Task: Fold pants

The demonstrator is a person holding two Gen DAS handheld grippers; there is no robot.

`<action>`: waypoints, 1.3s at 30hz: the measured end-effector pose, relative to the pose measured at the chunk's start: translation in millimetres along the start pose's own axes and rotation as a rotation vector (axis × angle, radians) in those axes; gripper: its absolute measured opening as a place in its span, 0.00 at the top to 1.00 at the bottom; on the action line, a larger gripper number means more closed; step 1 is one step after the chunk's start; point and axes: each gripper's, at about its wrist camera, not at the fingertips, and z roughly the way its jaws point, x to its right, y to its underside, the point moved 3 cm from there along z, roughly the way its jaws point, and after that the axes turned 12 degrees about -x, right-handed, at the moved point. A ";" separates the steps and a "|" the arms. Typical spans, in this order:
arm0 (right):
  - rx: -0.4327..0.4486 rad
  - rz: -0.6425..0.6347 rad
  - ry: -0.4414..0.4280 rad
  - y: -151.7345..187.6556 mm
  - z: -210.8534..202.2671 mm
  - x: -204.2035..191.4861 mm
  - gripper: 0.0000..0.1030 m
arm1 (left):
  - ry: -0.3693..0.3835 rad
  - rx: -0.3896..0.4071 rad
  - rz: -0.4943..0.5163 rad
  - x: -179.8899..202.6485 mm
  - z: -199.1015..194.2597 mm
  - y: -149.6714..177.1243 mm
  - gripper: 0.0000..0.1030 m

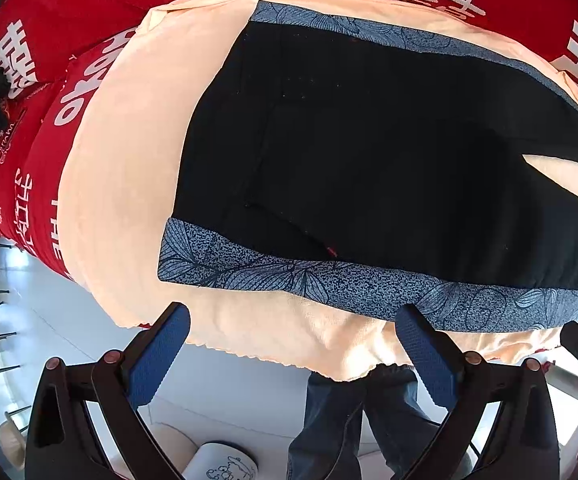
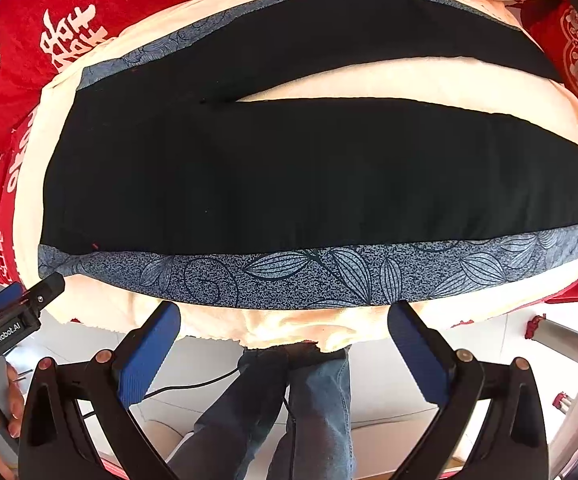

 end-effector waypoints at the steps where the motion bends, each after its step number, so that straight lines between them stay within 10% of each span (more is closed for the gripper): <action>1: -0.002 0.001 -0.005 0.0 0.2 0.2 0.00 | -0.001 -0.001 0.001 -0.1 0.3 -0.4 0.00; 39: -0.052 -0.007 -0.099 -11.3 9.2 -6.3 0.00 | 0.010 -0.017 -0.012 -5.9 5.8 -11.5 0.00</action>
